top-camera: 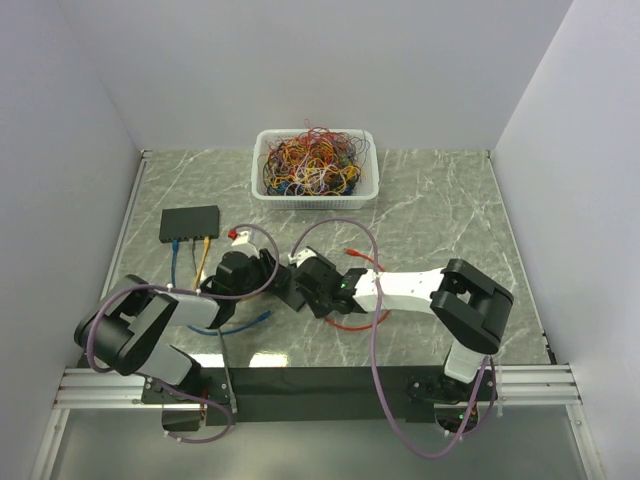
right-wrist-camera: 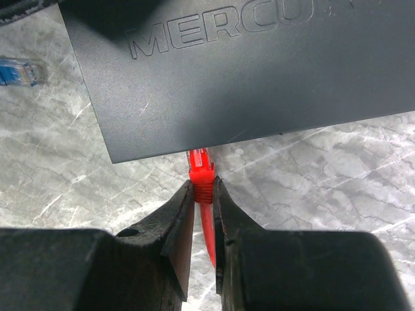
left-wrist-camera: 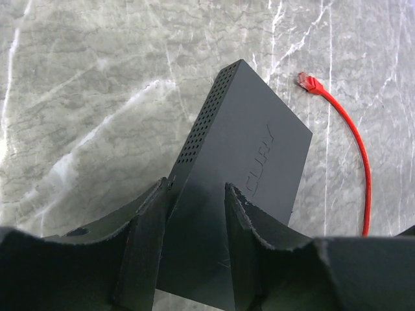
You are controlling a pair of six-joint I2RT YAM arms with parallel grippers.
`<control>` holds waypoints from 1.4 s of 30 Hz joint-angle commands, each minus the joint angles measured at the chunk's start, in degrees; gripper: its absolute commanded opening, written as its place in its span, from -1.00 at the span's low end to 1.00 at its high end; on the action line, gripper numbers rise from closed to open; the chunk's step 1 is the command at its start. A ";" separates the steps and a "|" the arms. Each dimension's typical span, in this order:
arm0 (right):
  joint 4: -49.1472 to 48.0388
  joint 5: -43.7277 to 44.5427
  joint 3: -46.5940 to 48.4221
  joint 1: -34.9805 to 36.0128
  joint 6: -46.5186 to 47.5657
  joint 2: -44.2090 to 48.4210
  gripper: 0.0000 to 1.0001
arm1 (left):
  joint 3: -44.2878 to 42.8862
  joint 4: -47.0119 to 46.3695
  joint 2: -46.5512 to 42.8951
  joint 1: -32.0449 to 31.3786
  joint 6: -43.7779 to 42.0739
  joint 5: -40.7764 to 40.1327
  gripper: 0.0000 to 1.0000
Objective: Insert the plug into the switch port
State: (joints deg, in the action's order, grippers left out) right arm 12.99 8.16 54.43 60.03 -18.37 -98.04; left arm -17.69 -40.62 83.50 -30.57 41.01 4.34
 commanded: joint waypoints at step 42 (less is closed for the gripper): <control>-15.01 8.44 -5.39 0.35 -0.17 3.64 -1.00 | 6.10 -26.97 14.40 -14.26 -0.23 7.70 -0.22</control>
State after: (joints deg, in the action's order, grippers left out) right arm 9.85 11.57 49.06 60.88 -18.15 -94.54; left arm -12.27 -68.93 95.64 -39.70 38.20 -7.53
